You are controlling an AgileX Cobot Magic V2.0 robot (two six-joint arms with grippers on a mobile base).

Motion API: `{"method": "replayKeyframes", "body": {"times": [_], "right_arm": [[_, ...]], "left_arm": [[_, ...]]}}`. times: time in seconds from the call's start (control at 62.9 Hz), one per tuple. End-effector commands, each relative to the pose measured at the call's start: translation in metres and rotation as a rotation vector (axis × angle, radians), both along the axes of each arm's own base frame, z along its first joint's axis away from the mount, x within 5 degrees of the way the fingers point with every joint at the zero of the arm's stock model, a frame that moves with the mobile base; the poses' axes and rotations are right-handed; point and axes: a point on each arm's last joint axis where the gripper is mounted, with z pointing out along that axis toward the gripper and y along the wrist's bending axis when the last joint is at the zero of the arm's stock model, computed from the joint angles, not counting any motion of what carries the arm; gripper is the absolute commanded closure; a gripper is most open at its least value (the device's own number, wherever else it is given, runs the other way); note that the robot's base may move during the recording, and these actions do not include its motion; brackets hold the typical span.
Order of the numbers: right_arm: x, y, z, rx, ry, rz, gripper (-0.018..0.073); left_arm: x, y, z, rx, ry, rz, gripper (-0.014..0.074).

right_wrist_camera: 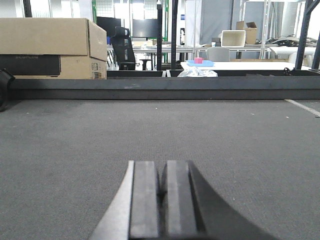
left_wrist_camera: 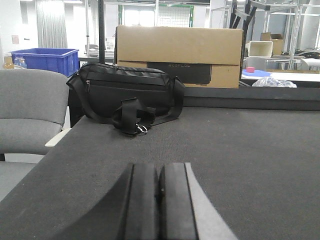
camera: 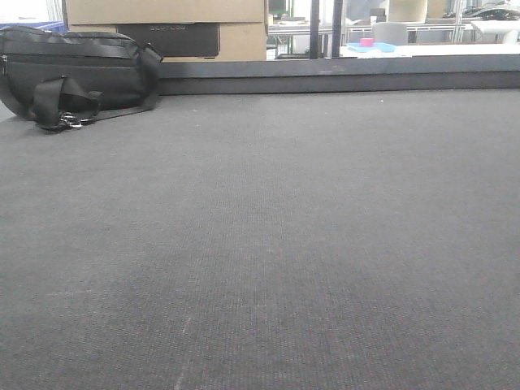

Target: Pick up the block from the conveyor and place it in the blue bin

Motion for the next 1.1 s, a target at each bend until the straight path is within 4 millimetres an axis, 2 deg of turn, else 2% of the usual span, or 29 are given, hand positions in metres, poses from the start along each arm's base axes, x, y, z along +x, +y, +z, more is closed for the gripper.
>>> {"method": "replayKeyframes", "body": {"times": [0.0, 0.175, 0.318, 0.413, 0.509, 0.588, 0.716, 0.827, 0.954, 1.081], "right_arm": [[-0.001, 0.000, 0.002, -0.009, -0.026, -0.007, 0.0721], [-0.002, -0.001, 0.013, -0.009, -0.140, -0.014, 0.0721], [-0.011, -0.001, 0.047, -0.010, -0.142, -0.007, 0.0721], [-0.025, 0.000, 0.080, -0.014, -0.101, 0.004, 0.0721], [-0.028, 0.001, 0.100, -0.021, 0.014, 0.014, 0.0721], [-0.025, 0.001, 0.115, -0.027, 0.121, 0.022, 0.0721], [-0.006, 0.003, 0.133, -0.033, 0.326, 0.034, 0.0721], [0.024, 0.005, 0.145, -0.034, 0.521, 0.046, 0.0721], [0.059, 0.007, 0.146, -0.043, 0.786, 0.059, 0.0721], [0.089, 0.008, 0.139, -0.050, 1.033, 0.070, 0.0721]], "left_arm": [[-0.001, 0.000, 0.003, 0.004, -0.034, -0.007, 0.0707], [-0.001, 0.000, 0.005, 0.005, -0.035, -0.007, 0.0707], [-0.014, 0.000, 0.052, 0.025, -0.053, 0.006, 0.0707], [-0.024, 0.001, 0.084, 0.031, 0.001, 0.018, 0.0707], [-0.023, 0.002, 0.106, 0.028, 0.095, 0.024, 0.0707], [-0.013, 0.003, 0.124, 0.024, 0.210, 0.029, 0.0707], [0.013, 0.003, 0.144, 0.011, 0.443, 0.031, 0.0707], [0.043, 0.002, 0.159, -0.025, 0.679, 0.013, 0.0707], [0.073, 0.001, 0.169, -0.041, 0.885, 0.006, 0.0707], [0.105, 0.001, 0.175, -0.042, 0.951, 0.007, 0.0707]]}}
